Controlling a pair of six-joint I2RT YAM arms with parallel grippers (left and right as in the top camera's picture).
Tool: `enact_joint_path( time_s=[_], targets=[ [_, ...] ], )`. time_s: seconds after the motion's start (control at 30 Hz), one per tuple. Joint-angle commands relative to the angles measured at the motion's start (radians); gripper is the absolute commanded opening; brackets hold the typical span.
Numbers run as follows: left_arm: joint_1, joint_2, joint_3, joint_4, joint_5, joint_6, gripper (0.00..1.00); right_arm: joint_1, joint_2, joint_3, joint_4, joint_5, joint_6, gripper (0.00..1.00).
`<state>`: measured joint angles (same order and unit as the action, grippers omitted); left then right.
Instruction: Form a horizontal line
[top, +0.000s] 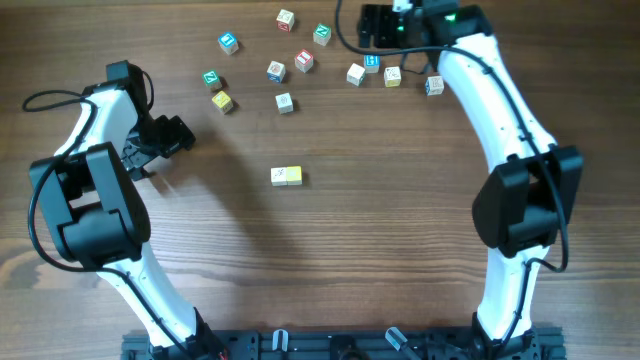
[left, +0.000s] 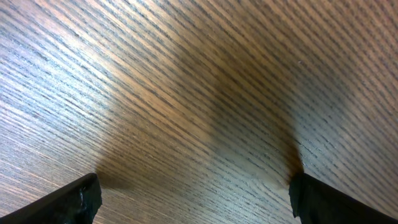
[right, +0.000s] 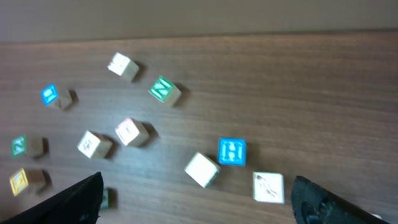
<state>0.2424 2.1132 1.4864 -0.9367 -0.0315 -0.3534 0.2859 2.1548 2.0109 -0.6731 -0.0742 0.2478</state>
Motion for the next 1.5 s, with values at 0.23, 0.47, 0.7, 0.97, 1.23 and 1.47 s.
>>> enact_joint_path(
  time_s=[0.23, 0.47, 0.7, 0.97, 1.23, 1.47],
  targets=[
    [0.002, 0.017, 0.012, 0.003, -0.001, 0.001, 1.0, 0.085, 0.225, 0.009, 0.013, 0.127, 0.312, 1.0],
    [0.002, 0.017, 0.012, 0.003, -0.001, 0.001, 1.0, 0.101, 0.313, 0.009, 0.029, 0.156, 0.328, 1.0],
    [0.002, 0.017, 0.012, 0.003, -0.001, 0.001, 1.0, 0.101, 0.323, 0.009, 0.067, 0.158, 0.332, 0.71],
    [0.001, 0.017, 0.012, 0.003, -0.001, 0.001, 1.0, 0.101, 0.363, 0.009, 0.127, 0.252, 0.337, 0.62],
    [0.001, 0.017, 0.012, 0.003, -0.001, 0.001, 1.0, 0.1, 0.346, 0.011, 0.117, 0.261, 0.283, 0.29],
    [0.001, 0.017, 0.012, 0.003, -0.001, 0.001, 1.0, 0.1, 0.177, 0.011, -0.01, 0.247, 0.195, 0.13]
  ],
)
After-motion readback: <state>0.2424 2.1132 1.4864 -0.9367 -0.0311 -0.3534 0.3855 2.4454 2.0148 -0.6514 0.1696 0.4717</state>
